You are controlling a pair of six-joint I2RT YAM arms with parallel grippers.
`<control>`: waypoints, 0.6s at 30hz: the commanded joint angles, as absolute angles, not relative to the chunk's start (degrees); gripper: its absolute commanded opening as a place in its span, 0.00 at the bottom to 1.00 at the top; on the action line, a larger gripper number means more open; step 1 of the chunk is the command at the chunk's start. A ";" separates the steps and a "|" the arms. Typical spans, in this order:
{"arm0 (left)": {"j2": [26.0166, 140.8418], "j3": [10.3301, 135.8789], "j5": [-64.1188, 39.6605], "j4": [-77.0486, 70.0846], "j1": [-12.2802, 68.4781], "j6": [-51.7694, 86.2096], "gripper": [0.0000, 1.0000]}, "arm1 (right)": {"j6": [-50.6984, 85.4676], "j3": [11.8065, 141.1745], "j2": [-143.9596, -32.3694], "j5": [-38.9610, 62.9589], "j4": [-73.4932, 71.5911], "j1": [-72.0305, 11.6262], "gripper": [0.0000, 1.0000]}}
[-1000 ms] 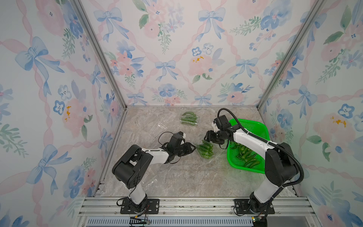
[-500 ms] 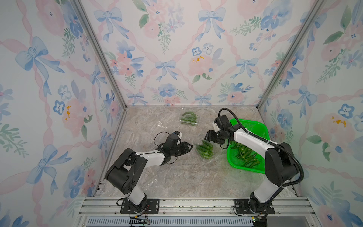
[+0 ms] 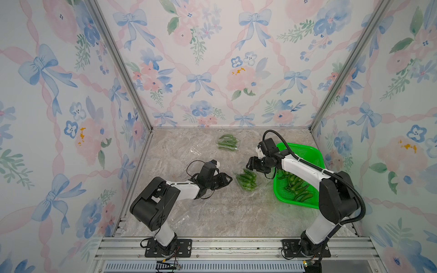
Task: Take small green peppers out of containers
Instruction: Open the packing box at the center of the board.
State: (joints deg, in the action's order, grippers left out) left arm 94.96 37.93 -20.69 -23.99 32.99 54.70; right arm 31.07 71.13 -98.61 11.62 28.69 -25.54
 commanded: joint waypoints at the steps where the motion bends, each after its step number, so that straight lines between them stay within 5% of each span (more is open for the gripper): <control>1: 96.06 38.84 -21.45 -23.91 33.37 54.10 0.40 | 30.86 71.63 -99.15 12.13 29.29 -25.36 0.66; 18: 96.95 41.04 -21.71 -23.97 33.57 54.23 0.40 | 30.93 71.27 -99.76 12.47 28.80 -25.90 0.66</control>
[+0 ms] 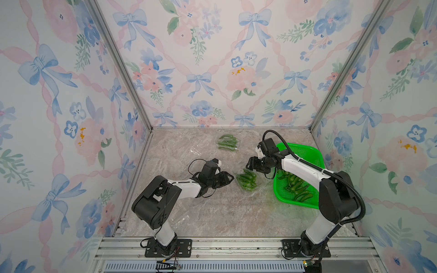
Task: Take small green peppers out of containers
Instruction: Open the packing box at the center of the board.
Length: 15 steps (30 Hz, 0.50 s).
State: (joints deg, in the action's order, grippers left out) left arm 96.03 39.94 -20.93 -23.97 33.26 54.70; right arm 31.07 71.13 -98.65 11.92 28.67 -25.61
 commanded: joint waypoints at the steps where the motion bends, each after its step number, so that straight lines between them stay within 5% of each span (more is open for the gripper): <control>1: 96.94 41.04 -21.77 -23.91 33.58 54.23 0.40 | 30.94 71.28 -99.78 12.47 28.79 -25.85 0.66; 15: 97.70 41.64 -21.80 -23.97 33.85 54.14 0.40 | 30.94 71.31 -99.76 12.79 28.74 -25.84 0.66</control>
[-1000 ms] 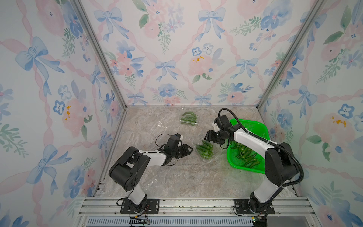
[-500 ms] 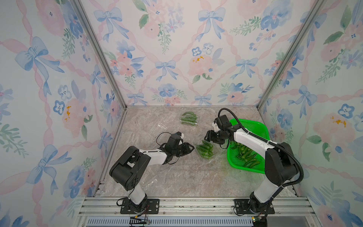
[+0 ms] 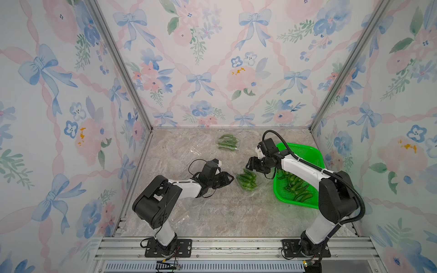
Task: Take small green peppers out of containers
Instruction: Open the packing box at the center of the board.
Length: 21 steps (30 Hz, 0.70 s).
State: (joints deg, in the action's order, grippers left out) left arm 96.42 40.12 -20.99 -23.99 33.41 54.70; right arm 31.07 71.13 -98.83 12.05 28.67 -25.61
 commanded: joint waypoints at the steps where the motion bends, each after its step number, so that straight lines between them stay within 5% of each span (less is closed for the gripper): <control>1: 97.80 41.60 -21.71 -23.91 33.90 54.14 0.40 | 30.94 71.36 -99.77 12.74 28.74 -25.92 0.66; 21: 99.32 42.91 -21.59 -23.96 34.04 54.14 0.40 | 30.80 71.82 -100.98 13.70 28.40 -27.24 0.66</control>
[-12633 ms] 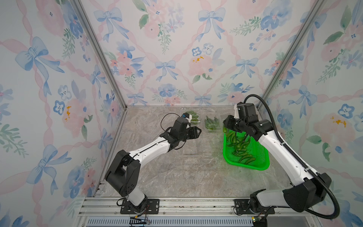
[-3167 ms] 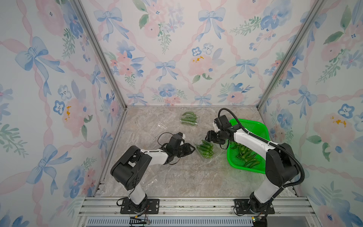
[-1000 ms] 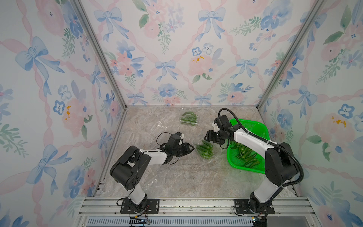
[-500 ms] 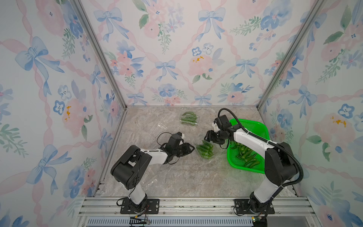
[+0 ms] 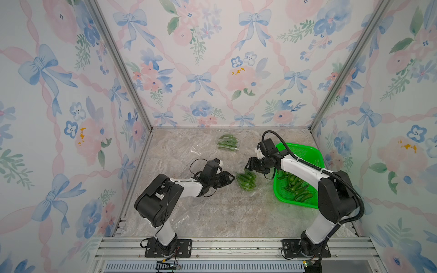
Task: Take small green peppers out of containers
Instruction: Open the packing box at the center of the board.
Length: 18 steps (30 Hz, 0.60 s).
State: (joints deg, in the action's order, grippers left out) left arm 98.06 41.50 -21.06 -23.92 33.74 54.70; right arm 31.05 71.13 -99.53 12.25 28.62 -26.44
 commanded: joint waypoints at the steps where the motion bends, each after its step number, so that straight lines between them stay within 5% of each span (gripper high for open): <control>1: 99.42 42.97 -21.62 -23.99 34.02 54.14 0.40 | 30.85 71.73 -101.14 13.80 28.33 -27.33 0.66; 18: 102.98 46.47 -20.66 -24.09 34.04 54.31 0.30 | 29.65 73.33 -103.22 18.59 28.44 -28.42 0.63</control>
